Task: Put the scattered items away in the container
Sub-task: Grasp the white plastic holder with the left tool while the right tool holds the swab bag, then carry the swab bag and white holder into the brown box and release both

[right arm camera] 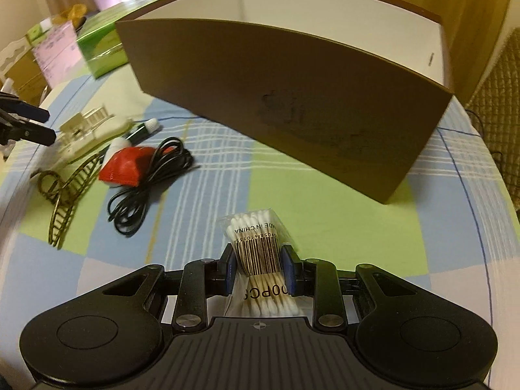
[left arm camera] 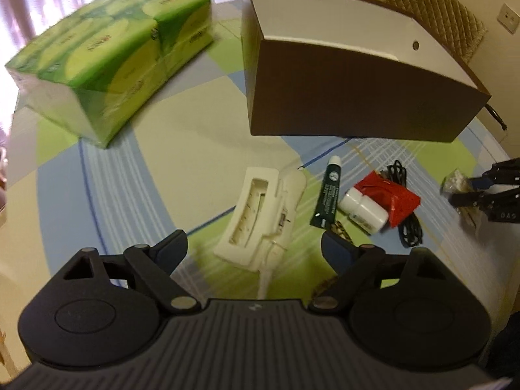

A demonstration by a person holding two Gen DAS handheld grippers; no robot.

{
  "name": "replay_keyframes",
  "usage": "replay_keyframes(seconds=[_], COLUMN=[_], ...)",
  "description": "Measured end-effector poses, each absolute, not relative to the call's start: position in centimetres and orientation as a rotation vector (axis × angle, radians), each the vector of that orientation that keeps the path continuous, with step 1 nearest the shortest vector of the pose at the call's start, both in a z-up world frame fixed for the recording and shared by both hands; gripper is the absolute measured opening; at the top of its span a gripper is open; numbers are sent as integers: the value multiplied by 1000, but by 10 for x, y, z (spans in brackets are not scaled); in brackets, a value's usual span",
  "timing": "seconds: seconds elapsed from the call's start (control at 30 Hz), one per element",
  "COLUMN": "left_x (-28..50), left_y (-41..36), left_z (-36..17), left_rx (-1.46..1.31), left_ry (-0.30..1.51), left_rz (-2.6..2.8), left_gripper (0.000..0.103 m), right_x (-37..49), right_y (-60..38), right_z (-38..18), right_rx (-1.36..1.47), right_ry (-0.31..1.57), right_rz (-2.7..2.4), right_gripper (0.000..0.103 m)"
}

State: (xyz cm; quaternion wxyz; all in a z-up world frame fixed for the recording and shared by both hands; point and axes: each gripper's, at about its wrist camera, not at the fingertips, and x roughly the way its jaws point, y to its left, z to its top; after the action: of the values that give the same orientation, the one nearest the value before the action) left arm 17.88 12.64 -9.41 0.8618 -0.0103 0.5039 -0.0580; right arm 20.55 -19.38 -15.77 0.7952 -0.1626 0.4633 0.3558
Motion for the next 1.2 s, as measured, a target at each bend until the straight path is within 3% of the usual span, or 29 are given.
replay_keyframes(seconds=[0.13, 0.27, 0.33, 0.4, 0.53, 1.2], left_x=[196, 207, 211, 215, 213, 144], left_y=[129, 131, 134, 137, 138, 117], left_z=[-109, -118, -120, -123, -121, -52], left_rx=[4, -18, -53, -90, -87, -83], left_ry=[1093, 1102, 1100, 1102, 1091, 976], left_rz=[-169, -234, -264, -280, -271, -125], left_gripper=[73, 70, 62, 40, 36, 35], right_x=[207, 207, 207, 207, 206, 196], right_y=[-194, -193, -193, -192, -191, -206], right_z=[-158, -158, -158, -158, -158, -130], right_rx=[-336, -337, -338, -341, -349, -336], right_ry=[992, 994, 994, 993, 990, 937], right_rz=[738, 729, 726, 725, 724, 754], right_gripper=[32, 32, 32, 31, 31, 27])
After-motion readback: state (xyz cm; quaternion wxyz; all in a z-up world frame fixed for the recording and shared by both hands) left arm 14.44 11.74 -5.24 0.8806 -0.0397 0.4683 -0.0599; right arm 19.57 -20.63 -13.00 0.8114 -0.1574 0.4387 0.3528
